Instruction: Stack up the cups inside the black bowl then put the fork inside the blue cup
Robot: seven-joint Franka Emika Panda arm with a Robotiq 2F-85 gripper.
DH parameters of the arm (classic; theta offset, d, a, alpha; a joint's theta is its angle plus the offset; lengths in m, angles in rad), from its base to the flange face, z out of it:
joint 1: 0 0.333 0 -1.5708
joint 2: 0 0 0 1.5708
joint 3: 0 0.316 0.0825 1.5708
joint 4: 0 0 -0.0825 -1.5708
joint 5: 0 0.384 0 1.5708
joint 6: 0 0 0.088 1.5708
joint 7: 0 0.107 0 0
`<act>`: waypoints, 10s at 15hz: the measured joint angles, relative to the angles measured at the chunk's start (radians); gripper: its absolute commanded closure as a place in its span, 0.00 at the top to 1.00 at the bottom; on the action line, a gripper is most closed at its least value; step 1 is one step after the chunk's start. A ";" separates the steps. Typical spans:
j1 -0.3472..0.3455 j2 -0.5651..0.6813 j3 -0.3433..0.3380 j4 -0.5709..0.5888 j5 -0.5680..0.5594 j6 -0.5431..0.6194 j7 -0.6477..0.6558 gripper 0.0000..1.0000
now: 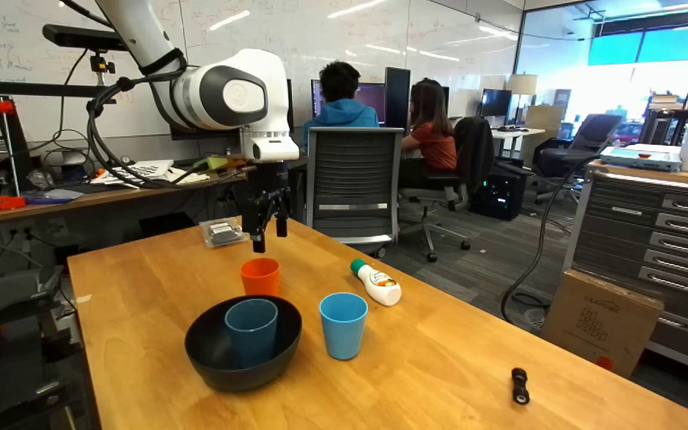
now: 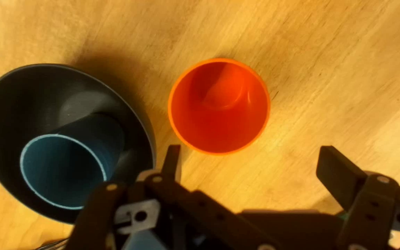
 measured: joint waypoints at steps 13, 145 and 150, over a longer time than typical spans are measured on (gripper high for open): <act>0.013 0.077 -0.017 0.022 0.016 -0.003 0.000 0.46; -0.219 0.077 -0.187 -0.008 0.021 0.057 -0.204 1.00; -0.219 0.115 -0.187 0.007 0.045 0.056 -0.222 0.71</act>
